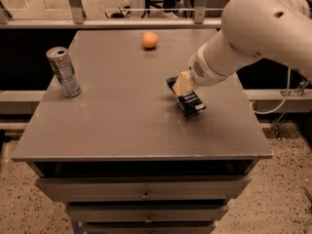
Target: Move rxbar blueberry near orange
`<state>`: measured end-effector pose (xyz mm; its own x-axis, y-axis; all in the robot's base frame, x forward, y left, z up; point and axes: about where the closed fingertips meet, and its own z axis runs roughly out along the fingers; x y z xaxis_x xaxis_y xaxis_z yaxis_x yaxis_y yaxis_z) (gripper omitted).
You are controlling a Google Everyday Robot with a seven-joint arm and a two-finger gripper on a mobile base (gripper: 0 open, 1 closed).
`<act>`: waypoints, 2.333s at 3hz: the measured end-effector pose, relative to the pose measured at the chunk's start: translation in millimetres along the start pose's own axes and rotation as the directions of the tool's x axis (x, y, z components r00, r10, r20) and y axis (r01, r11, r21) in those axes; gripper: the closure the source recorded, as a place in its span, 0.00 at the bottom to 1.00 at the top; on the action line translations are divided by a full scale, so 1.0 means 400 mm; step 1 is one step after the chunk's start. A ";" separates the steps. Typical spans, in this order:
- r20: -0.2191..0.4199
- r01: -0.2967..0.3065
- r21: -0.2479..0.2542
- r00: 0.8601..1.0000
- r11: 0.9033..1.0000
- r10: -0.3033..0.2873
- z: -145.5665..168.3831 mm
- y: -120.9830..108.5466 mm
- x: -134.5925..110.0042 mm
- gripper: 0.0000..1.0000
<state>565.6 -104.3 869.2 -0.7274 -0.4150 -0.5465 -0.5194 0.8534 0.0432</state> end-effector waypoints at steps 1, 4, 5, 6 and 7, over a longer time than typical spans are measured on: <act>0.110 0.089 -0.017 0.990 0.996 -0.087 -0.103 -0.044 -0.078 1.00; 0.235 0.138 0.094 0.959 0.986 -0.157 -0.115 -0.156 -0.158 1.00; 0.256 0.143 0.143 0.950 0.979 -0.176 -0.077 -0.239 -0.217 1.00; 0.270 0.151 0.144 0.945 0.978 -0.185 -0.011 -0.299 -0.299 1.00; 0.266 0.162 0.124 0.945 0.979 -0.190 0.065 -0.319 -0.358 1.00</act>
Offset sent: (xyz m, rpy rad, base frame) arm 0.0122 -0.0139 0.0463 0.0328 -0.1013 0.0697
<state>747.6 -145.8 920.2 -0.4694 -0.4703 -0.7474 -0.5703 0.8076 -0.1500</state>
